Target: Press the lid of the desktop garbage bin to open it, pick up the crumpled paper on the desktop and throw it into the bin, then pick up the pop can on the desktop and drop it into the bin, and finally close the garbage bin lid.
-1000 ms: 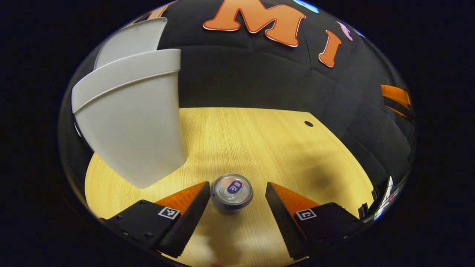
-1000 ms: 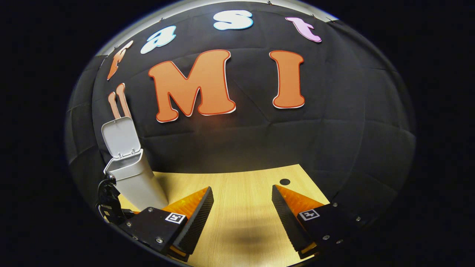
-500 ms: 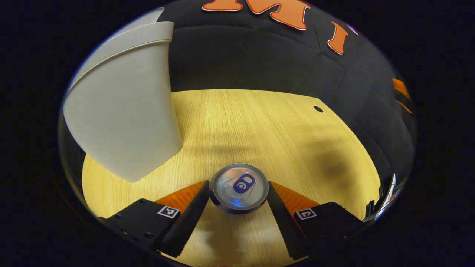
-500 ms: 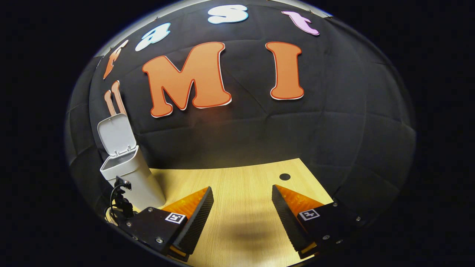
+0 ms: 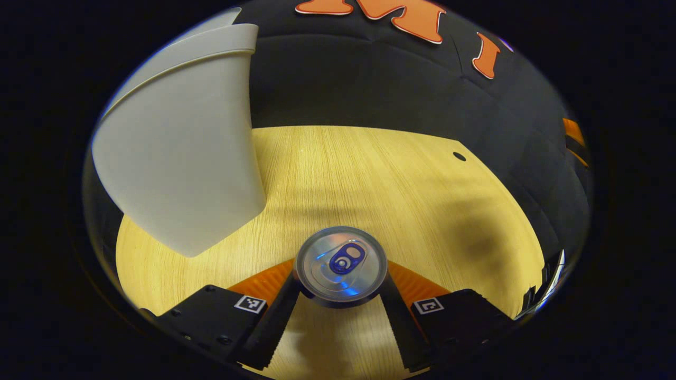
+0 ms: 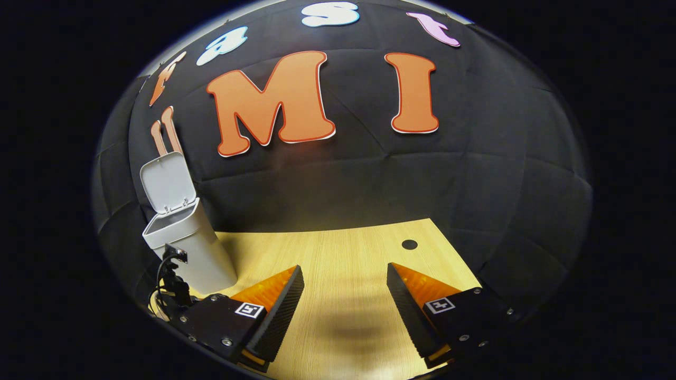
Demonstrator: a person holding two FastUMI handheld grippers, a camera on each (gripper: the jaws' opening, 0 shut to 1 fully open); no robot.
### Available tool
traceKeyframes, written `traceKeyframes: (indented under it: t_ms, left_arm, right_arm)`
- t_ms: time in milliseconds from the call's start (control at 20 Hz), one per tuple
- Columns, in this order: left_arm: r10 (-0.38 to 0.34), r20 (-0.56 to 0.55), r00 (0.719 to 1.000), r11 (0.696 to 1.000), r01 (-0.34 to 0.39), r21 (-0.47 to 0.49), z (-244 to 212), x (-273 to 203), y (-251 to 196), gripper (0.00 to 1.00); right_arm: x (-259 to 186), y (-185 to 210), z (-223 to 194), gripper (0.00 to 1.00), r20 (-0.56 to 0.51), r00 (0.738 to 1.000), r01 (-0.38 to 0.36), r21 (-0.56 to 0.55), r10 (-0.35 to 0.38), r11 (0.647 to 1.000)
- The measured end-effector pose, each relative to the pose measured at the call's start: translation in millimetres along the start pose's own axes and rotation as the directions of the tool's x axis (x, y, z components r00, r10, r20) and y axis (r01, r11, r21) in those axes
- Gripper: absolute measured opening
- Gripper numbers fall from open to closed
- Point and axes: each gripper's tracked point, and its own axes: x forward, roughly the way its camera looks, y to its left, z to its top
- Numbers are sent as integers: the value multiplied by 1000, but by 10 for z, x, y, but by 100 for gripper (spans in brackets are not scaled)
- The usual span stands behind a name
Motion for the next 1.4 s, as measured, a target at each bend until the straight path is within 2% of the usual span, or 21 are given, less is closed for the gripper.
traceKeyframes:
  t_ms: [100,200,450,700,950,1100,1400]
  left_arm:
    - [-1,41,999,999,-1,35,74,-205,-49,85]
    - [-8,92,996,998,2,55,11,-196,-119,85]
    - [-38,220,975,999,29,44,46,-244,-44,85]
    - [-52,322,945,999,47,23,464,-752,64,84]
    - [-37,435,900,999,45,-7,961,-1292,243,84]
    - [11,542,841,1000,3,-26,1406,-1592,492,83]
    - [106,615,781,994,-75,-76,2049,-2016,1210,82]
  right_arm:
    - [-26,37,20,95,6,1000,-6,5,6,1000]
    - [-44,82,40,95,11,1000,-16,10,15,1000]
    - [-83,251,78,95,20,999,-47,3,47,999]
    - [-124,431,186,95,46,995,-84,-9,84,996]
    - [-140,595,343,95,78,990,-116,-15,117,993]
    - [-135,681,371,95,86,987,-135,-15,136,991]
    - [-132,776,454,95,103,984,-147,-19,148,989]
